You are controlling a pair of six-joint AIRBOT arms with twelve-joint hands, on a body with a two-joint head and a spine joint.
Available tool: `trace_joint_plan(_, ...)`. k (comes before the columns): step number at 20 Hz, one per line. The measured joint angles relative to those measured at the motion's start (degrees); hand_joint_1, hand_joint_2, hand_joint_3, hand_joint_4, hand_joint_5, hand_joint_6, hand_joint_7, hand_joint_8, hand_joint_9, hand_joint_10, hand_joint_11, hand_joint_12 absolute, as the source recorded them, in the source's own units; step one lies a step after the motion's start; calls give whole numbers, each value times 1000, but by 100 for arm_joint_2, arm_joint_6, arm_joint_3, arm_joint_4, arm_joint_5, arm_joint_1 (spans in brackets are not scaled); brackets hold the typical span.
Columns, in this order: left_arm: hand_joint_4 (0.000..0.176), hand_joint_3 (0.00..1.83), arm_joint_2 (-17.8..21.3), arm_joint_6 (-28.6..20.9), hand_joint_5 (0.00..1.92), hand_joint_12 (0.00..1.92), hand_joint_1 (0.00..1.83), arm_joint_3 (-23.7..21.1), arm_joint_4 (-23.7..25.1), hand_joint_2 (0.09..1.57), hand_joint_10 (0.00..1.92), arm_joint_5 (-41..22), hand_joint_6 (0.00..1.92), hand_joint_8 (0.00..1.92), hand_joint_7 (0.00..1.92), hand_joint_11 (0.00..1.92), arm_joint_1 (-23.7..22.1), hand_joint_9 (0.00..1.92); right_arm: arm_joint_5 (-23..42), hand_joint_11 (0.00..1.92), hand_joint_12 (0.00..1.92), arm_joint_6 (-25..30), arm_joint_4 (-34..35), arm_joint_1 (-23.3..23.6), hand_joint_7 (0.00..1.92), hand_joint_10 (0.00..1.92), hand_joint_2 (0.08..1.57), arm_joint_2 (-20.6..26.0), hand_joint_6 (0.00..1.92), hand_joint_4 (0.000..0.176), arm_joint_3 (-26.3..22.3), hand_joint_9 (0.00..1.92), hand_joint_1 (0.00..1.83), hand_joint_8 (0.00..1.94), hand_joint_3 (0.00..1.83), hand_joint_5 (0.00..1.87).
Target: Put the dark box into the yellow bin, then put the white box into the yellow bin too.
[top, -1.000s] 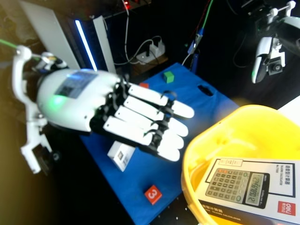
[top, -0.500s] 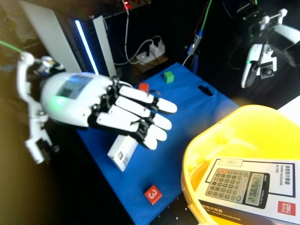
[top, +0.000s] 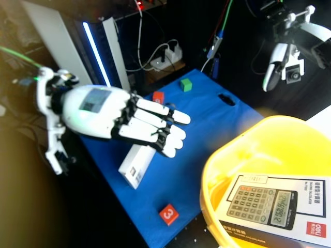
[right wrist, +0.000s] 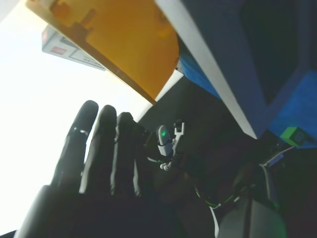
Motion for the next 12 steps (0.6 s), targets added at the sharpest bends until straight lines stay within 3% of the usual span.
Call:
trace_joint_plan(1,151,1,63,11,107,697,1000,-70,-33,797,1,-107,0,0,138,84,-2,247,-4,0,556,20,7,-46,306,3,683,-17,2,73,15,296,514,2,0,143)
trace_joint_plan(2,134,1,107,20,111,654,974,-138,-70,793,1,-199,0,0,156,154,-2,267,-2,0,549,46,4,-96,289,0,687,-50,0,61,37,288,524,0,0,132)
trace_joint_plan(3,166,0,162,17,168,689,974,-208,-70,757,10,-332,4,2,203,306,-2,339,9,0,529,94,7,-164,282,0,685,-70,0,64,50,281,542,0,0,132)
trace_joint_plan(4,156,7,203,17,210,668,991,-271,-44,774,1,-417,13,0,59,277,-2,269,9,0,471,188,0,-205,271,2,674,-94,0,63,72,256,570,0,0,132)
trace_joint_plan(6,142,0,295,28,192,755,916,-361,-11,782,0,-503,0,0,1,23,-2,77,-2,0,507,258,24,-341,270,3,669,-133,0,56,118,262,566,0,0,137)
trace_joint_plan(7,121,0,337,39,134,717,871,-402,-28,786,2,-518,0,0,0,4,-2,70,-9,0,507,258,39,-387,280,5,668,-133,4,66,131,267,582,4,0,146)
trace_joint_plan(8,158,0,378,48,109,650,868,-422,-44,777,8,-538,0,0,0,0,-2,93,-9,0,550,258,81,-439,310,9,680,-157,6,74,157,293,583,7,2,171)
trace_joint_plan(9,150,5,444,72,109,633,904,-483,-118,792,6,-575,2,0,0,0,-2,91,-11,0,560,260,175,-459,331,12,682,-195,9,76,192,306,597,12,2,185)
trace_joint_plan(10,171,5,492,127,152,767,952,-538,-133,814,11,-616,8,0,0,0,-2,123,9,0,532,271,221,-516,339,7,688,-216,7,95,216,305,614,8,2,200)
trace_joint_plan(11,144,3,568,146,59,442,926,-625,-129,871,1,-688,8,0,0,0,0,24,0,0,527,269,260,-540,347,7,690,-262,4,89,273,307,616,9,2,198)
trace_joint_plan(12,113,0,634,168,195,250,982,-699,-127,859,0,-756,20,2,49,0,2,7,-13,0,509,269,323,-562,358,5,672,-295,3,79,306,309,640,6,0,208)
